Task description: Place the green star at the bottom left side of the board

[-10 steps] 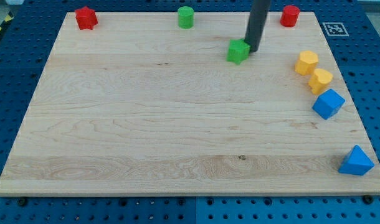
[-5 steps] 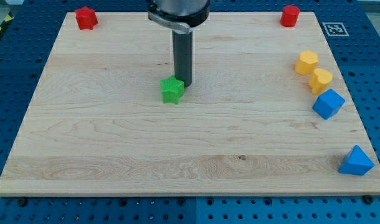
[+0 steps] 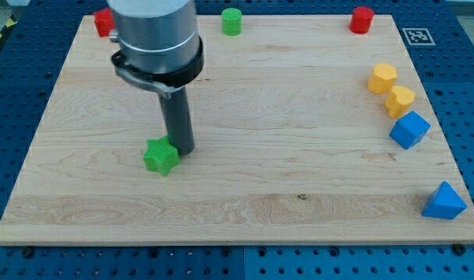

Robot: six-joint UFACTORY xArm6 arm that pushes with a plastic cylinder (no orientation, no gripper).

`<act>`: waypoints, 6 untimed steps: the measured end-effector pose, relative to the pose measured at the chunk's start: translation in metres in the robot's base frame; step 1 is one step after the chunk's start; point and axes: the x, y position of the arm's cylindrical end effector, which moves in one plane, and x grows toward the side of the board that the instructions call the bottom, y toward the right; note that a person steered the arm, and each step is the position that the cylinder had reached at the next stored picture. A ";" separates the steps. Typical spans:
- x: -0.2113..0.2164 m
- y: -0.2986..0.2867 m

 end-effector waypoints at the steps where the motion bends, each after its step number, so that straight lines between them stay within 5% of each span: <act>1: 0.010 -0.016; 6: 0.066 -0.076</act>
